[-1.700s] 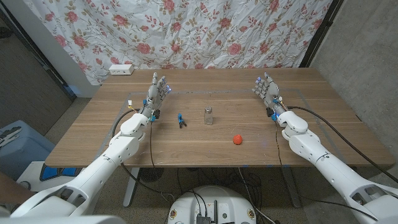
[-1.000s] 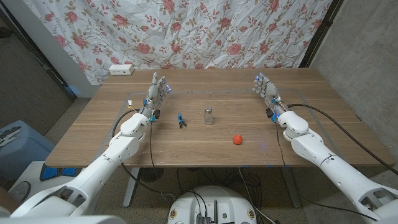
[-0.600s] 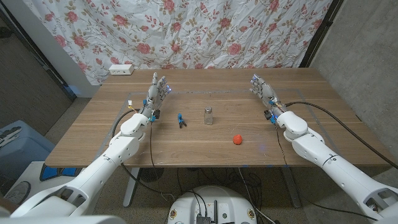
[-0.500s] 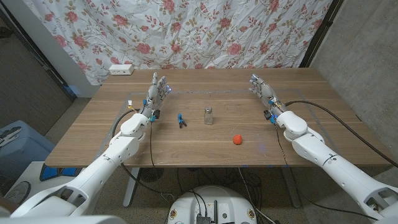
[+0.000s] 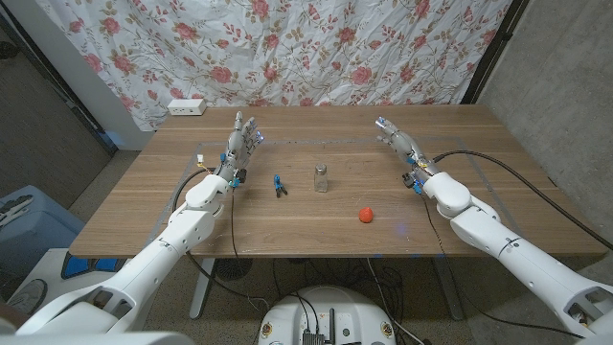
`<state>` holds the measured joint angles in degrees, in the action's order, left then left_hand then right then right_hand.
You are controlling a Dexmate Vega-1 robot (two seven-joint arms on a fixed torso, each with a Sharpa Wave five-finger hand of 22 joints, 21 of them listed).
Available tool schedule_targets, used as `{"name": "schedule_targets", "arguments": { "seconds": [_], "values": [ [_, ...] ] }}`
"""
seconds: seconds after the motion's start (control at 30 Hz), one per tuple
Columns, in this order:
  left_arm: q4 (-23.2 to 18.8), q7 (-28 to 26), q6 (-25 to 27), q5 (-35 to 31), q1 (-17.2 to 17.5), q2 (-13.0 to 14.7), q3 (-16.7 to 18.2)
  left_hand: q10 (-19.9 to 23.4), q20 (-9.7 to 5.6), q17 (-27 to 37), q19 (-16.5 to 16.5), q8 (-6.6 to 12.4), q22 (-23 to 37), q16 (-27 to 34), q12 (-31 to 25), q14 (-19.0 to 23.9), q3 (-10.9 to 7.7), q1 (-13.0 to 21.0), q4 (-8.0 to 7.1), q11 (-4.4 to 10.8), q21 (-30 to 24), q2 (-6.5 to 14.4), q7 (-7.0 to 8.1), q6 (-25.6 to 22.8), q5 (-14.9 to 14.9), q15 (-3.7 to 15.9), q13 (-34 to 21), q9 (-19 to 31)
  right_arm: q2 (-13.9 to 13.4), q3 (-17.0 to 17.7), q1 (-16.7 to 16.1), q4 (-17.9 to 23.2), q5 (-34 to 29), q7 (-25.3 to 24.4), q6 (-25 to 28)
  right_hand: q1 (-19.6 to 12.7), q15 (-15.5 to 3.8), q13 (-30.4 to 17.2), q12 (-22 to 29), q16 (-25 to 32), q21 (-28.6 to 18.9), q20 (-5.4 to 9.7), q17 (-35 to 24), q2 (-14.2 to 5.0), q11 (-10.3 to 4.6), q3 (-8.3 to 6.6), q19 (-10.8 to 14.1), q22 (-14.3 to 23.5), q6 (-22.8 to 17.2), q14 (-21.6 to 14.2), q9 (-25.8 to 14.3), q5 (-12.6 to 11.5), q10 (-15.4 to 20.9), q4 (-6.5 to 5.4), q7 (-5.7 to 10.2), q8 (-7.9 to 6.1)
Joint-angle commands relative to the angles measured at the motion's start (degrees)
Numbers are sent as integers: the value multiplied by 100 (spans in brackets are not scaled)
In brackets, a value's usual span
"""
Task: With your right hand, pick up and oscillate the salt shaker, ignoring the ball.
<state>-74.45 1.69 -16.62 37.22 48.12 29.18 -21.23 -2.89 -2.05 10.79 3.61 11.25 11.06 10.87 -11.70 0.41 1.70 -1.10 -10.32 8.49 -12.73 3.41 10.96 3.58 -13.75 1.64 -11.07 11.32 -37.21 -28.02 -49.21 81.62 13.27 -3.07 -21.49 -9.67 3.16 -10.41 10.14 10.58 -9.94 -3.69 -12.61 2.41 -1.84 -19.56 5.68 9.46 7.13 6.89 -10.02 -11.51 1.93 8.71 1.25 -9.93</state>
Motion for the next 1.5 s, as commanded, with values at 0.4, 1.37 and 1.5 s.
{"name": "schedule_targets", "arguments": {
  "seconds": [0.4,1.37,1.5],
  "values": [
    [-6,0,0,2,3,2,2,6,-134,33,27,25,26,30,-45,6,10,-1,-35,47,-26,578,49,-7,-45,603,-20,33,-138,-353,37,113,-1084,-37,-246,-265,61,-22,34,18,13,2,14,142,-23,-28,-348,27,383,269,-34,10,-106,117,-49,-28],
    [-6,0,0,1,3,2,2,-4,-137,33,22,23,26,30,-42,7,10,-1,-35,45,-24,578,53,0,-45,606,-20,33,-274,-828,228,311,-2486,-63,-1,-735,180,-40,23,42,-24,13,20,276,-78,-124,-668,24,767,572,-64,-121,-367,166,-169,-72],
    [-6,0,-1,1,3,2,2,1,-135,33,24,24,26,30,-44,7,10,-2,-35,48,-25,578,54,-3,-45,608,-20,33,-210,-888,257,269,-2604,-162,-11,-782,183,-41,28,53,-31,6,21,289,-88,-134,-673,23,806,572,-63,-143,-375,167,-191,-73]
  ]
}}
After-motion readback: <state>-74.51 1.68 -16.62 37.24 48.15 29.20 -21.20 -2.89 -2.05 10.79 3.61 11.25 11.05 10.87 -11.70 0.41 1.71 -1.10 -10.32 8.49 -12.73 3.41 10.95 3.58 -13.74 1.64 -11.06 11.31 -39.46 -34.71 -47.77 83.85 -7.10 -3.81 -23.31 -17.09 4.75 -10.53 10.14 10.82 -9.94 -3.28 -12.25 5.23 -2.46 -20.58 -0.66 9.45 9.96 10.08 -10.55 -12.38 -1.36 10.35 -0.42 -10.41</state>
